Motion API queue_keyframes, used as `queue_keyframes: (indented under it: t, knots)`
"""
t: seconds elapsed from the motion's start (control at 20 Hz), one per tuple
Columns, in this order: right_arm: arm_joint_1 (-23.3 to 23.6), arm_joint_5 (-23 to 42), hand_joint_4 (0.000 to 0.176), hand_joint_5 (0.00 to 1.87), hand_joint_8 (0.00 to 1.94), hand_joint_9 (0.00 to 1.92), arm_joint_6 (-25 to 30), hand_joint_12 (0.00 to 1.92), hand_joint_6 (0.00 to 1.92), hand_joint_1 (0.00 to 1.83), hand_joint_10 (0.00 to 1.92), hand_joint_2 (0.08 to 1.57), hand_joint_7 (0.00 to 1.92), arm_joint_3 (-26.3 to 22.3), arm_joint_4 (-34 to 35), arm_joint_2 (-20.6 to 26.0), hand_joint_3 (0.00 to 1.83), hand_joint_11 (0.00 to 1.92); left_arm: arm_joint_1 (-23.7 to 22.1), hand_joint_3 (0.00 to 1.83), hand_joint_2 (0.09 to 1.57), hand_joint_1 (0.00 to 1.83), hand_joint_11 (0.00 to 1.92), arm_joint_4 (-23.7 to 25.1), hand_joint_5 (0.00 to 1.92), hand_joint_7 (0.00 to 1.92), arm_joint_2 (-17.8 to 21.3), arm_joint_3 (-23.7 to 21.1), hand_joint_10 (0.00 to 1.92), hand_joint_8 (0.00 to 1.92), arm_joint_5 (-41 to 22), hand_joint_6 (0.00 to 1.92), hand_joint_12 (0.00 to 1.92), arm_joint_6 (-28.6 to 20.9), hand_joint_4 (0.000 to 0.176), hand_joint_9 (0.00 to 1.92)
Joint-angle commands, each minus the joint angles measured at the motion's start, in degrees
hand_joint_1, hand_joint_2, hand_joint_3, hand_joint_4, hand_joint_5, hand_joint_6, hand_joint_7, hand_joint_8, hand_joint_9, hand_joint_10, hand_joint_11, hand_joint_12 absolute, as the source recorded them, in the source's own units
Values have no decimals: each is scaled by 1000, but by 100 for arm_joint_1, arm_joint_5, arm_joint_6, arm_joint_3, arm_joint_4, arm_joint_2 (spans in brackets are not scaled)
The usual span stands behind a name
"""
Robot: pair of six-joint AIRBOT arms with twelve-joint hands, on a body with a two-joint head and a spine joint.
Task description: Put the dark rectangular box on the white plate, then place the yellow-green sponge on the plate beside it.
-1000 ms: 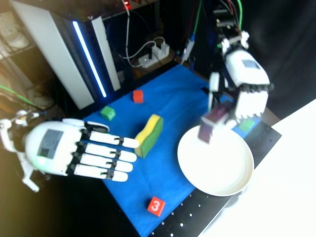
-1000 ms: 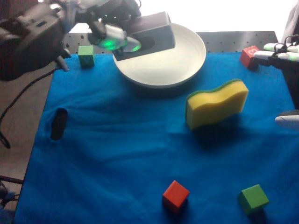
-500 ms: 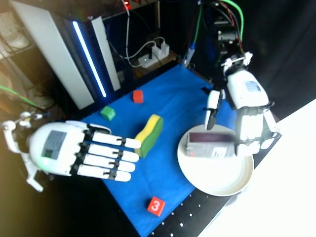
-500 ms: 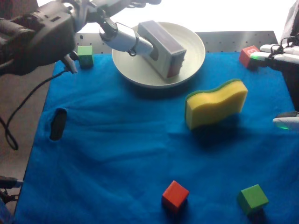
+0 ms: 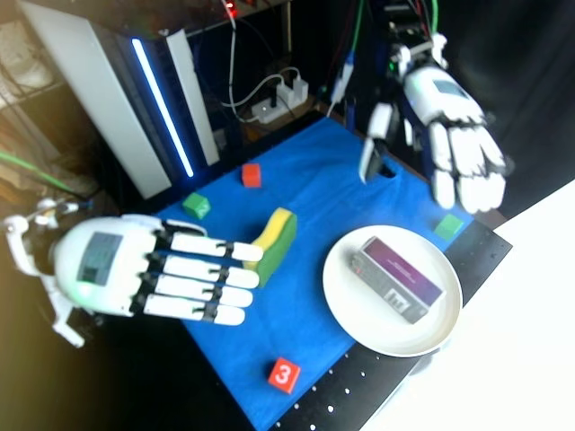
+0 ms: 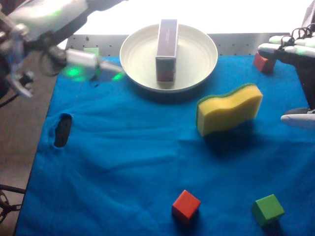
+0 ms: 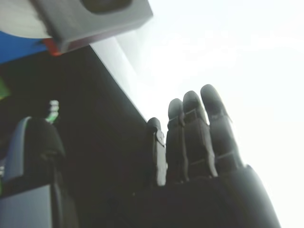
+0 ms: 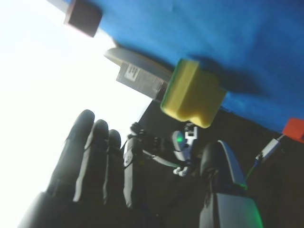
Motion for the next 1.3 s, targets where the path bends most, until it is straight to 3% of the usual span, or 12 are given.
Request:
queue_keyframes:
  t: [0.0,0.25,0.35,0.55,0.7,0.85,0.95,1.05,1.1,1.15,1.2,1.25]
  knots:
    - [107,667,103,293,5,253,25,474,3,671,1,1002,239,54,168,-7,0,101,24,0,869,889,0,-12,101,74,71,-78,0,3,-1021,1,232,-30,153,22]
    - [672,307,64,293,2,206,40,645,2,711,2,1004,233,258,-113,-231,0,0,1235,0,855,851,0,-542,71,25,834,-984,0,2,-2247,2,0,-12,135,0]
    - [1047,-88,87,276,0,211,54,682,0,643,0,1015,229,419,-442,-434,1,0,1814,0,864,826,0,-974,49,0,1000,-1242,0,0,-2848,0,0,-3,85,0]
    - [1419,-622,107,280,2,214,72,703,2,655,10,1018,245,607,-883,-701,0,0,2195,0,866,746,85,-1334,37,21,1035,-1409,11,6,-3337,0,40,-7,51,32]
    - [1524,-999,101,279,2,231,230,666,4,731,6,998,238,750,-1193,-836,0,0,2194,7,885,860,3,-1351,54,35,989,-1421,0,8,-3361,6,2,-14,102,0]
    - [1554,-1249,75,350,0,312,590,810,0,829,4,981,305,961,-1472,-981,0,25,2197,1,876,891,0,-1352,76,30,964,-1435,0,2,-3345,10,0,-28,102,0]
    - [1562,-1357,29,453,6,502,644,882,3,864,22,978,442,1045,-1533,-1045,0,258,2198,0,873,908,0,-1353,83,23,953,-1435,0,0,-3342,10,0,-39,97,0]
    - [1576,-1390,0,621,42,834,644,1283,9,958,180,980,653,1080,-1538,-1080,0,530,2198,0,866,920,0,-1354,75,17,945,-1435,0,0,-3343,5,0,-50,115,0]
    - [1585,-1391,0,723,94,723,644,1445,10,1020,722,988,747,1092,-1538,-1093,0,560,2198,0,869,809,0,-1355,54,16,938,-1435,0,0,-3344,0,0,-52,114,0]
    - [1597,-1391,0,920,526,777,644,1590,30,1110,1175,978,853,1109,-1536,-1109,0,709,2198,0,869,764,0,-1357,36,10,927,-1435,0,0,-3342,0,0,-57,116,0]
    - [1616,-1391,0,1028,927,800,644,1678,677,1157,1391,1084,860,1118,-1531,-1116,0,786,2198,0,867,748,0,-1363,29,6,917,-1435,0,0,-3339,0,0,-59,115,0]
    - [1638,-1390,0,1000,1178,840,644,1872,927,1159,1628,1102,925,1124,-1522,-1118,0,811,2201,0,864,768,0,-1371,28,0,909,-1435,0,0,-3337,0,0,-59,119,0]
